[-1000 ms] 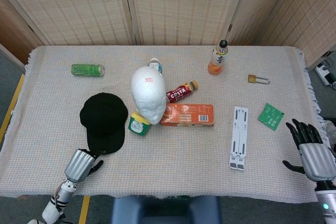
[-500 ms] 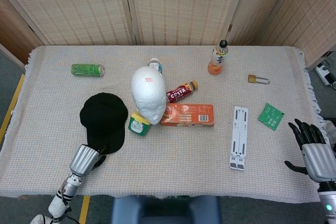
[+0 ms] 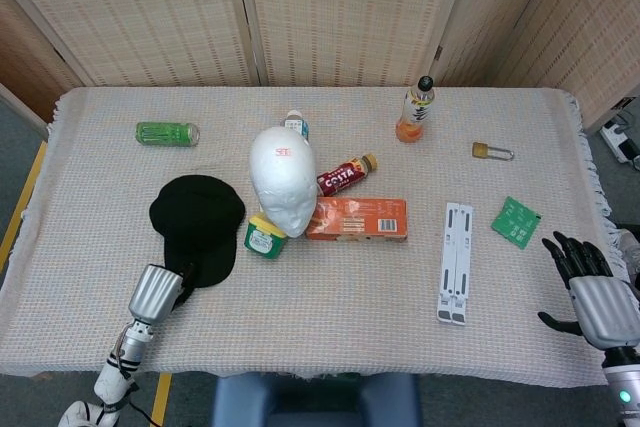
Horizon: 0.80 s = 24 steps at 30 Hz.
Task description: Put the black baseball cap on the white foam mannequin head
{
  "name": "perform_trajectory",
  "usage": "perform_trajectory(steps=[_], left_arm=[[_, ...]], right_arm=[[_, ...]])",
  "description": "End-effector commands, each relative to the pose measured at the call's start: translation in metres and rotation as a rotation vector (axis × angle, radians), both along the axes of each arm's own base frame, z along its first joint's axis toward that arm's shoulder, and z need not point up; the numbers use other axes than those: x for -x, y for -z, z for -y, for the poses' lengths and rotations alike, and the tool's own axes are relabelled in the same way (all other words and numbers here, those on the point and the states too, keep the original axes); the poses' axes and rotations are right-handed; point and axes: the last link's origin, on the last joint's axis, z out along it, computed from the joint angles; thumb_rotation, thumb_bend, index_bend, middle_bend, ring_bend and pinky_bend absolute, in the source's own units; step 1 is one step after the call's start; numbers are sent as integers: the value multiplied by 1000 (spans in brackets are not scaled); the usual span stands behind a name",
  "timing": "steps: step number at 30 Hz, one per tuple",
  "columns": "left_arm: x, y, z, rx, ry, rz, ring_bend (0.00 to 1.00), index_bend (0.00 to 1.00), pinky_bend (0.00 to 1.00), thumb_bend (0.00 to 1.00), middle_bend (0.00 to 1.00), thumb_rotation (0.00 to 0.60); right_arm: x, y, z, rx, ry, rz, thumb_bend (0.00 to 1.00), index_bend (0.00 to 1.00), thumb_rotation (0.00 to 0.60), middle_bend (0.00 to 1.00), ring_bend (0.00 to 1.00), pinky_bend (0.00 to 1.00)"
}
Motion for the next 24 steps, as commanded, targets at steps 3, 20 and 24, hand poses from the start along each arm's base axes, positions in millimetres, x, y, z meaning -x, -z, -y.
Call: perform_trajectory(steps=[3,20,24], left_arm=[[-1,-6,-8,-38,-17,30,1000,516,1000,438,1000,600],[-11,-49,-40,-229,27,101,1000,670,1000,493,1000,600],[-20,-66,-48,-291,83,118,1000,691,1000,509,1000,600]], right_arm=[[0,1,0,-17,3,1,0,0,600,0,0,0],[-1,5,-1,-64,12,2,0,0,600,0,0,0],[-2,4,-2,-75,14,8,0,0,600,0,0,0]])
